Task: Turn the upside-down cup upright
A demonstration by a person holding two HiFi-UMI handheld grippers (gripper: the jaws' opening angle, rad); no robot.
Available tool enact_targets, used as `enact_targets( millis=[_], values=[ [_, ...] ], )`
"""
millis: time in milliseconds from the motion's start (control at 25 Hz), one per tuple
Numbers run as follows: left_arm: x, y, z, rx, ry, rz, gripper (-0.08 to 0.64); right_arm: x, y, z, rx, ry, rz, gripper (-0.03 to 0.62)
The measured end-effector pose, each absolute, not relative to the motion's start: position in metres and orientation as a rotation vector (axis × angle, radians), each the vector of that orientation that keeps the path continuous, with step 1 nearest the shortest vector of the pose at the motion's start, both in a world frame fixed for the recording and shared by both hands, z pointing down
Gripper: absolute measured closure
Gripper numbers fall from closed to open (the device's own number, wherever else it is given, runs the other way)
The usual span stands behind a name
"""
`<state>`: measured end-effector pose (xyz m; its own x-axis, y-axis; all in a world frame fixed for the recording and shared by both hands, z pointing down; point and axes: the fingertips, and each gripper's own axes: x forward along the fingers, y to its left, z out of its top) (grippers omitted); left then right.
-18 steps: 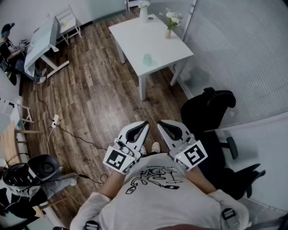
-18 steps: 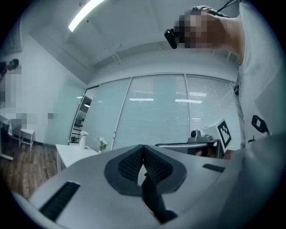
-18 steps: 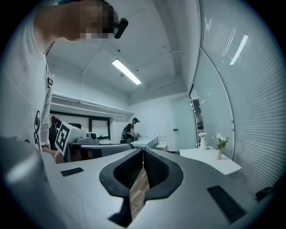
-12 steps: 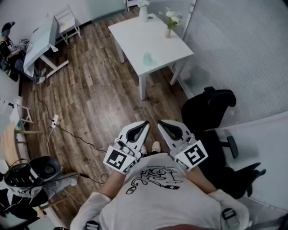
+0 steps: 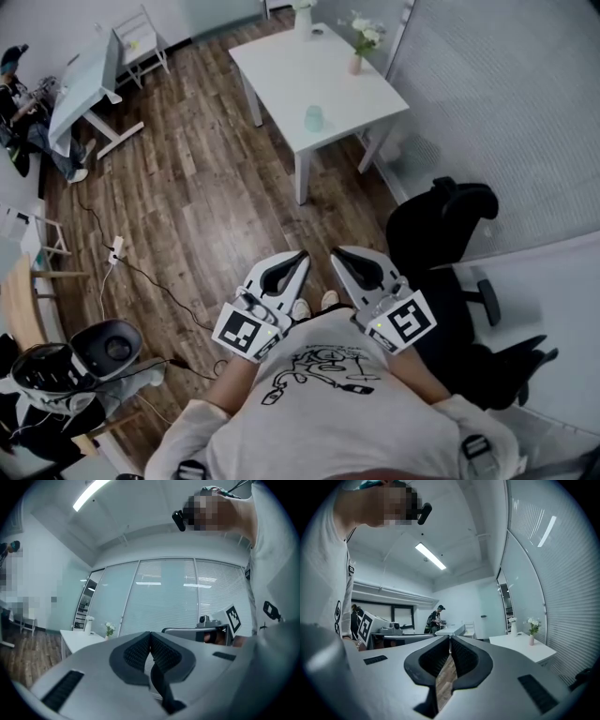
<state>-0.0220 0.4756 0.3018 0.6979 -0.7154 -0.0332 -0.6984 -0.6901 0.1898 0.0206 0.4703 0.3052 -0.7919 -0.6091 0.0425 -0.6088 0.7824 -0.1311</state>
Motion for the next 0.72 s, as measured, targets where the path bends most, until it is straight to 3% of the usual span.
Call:
enact_targets(
  millis=[720],
  values=[
    [-0.005, 0.384, 0.309, 2.713, -1.182, -0.119, 0.555, 0.037, 0.380, 0.317, -0.975, 2.974, -0.279, 0.552]
  ],
)
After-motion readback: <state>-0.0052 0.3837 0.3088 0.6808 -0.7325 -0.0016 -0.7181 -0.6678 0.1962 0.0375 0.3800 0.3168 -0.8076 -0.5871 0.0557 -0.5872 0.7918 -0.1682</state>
